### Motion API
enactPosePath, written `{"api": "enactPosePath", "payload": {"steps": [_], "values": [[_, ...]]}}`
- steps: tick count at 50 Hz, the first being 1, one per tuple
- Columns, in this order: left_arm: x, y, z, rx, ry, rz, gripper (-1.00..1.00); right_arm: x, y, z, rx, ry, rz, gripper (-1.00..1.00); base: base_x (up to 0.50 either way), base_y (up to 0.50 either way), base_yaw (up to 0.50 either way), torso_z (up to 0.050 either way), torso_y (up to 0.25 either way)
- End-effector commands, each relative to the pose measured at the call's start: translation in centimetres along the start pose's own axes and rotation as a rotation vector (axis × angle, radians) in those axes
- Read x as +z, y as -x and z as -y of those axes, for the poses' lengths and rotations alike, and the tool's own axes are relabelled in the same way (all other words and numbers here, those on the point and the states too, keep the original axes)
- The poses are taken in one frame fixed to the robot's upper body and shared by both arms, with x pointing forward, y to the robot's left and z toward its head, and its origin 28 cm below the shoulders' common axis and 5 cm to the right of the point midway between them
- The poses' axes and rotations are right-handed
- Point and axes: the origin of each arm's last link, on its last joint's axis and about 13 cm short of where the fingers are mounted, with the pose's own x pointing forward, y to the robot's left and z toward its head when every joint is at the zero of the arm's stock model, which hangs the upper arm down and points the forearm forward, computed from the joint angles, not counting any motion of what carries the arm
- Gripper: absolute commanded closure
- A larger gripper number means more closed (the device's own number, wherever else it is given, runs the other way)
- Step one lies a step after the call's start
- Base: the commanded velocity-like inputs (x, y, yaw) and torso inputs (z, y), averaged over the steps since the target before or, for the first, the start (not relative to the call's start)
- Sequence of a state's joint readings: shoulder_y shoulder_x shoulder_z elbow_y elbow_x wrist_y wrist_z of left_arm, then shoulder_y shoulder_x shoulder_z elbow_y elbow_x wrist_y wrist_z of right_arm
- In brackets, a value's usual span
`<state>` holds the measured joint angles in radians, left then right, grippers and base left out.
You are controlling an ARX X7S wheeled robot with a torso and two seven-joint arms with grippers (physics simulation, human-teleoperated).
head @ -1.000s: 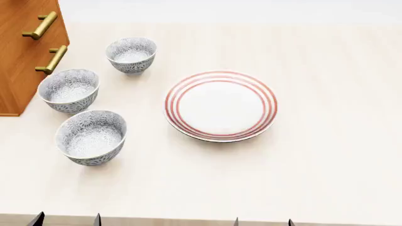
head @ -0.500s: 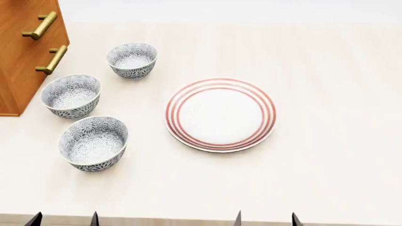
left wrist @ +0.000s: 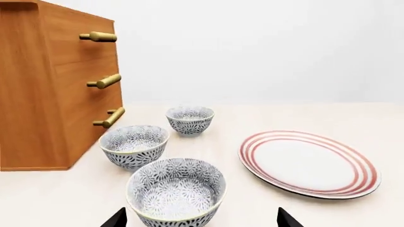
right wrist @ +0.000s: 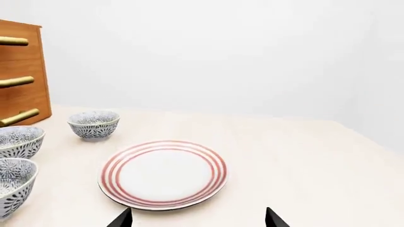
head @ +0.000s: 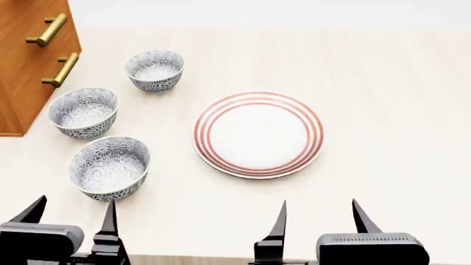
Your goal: Put the bowl at the front on the plate.
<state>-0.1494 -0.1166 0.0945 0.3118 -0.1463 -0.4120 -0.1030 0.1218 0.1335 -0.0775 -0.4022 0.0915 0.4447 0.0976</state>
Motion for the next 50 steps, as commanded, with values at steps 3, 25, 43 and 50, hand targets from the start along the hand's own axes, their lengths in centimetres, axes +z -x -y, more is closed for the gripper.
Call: {"api": "enactPosePath", "payload": {"steps": [3,25,43,50], "values": [[4.3,-0.8,0.5,-0.052,-0.018,0.072,-1.00,4.2,-0.5,0.5,0.021,0.040,0.079,-1.00,0.00,0.00,0.00,0.000,0.000],[10.6,-2.5,0.9,-0.135,-0.088,0.190,-1.00,9.4,-2.2,0.7,0.065,0.087,0.172,-1.00,0.00,0.00,0.00,0.000,0.000],[16.4,-2.5,2.0,-0.215,-0.047,0.306,-1.00,14.8,-3.3,0.9,0.102,0.158,0.312,-1.00,0.00,0.00,0.00,0.000,0.000],[17.5,-2.8,2.2,-0.208,-0.067,0.336,-1.00,16.2,-3.6,1.0,0.123,0.172,0.345,-1.00,0.00,0.00,0.00,0.000,0.000]]}}
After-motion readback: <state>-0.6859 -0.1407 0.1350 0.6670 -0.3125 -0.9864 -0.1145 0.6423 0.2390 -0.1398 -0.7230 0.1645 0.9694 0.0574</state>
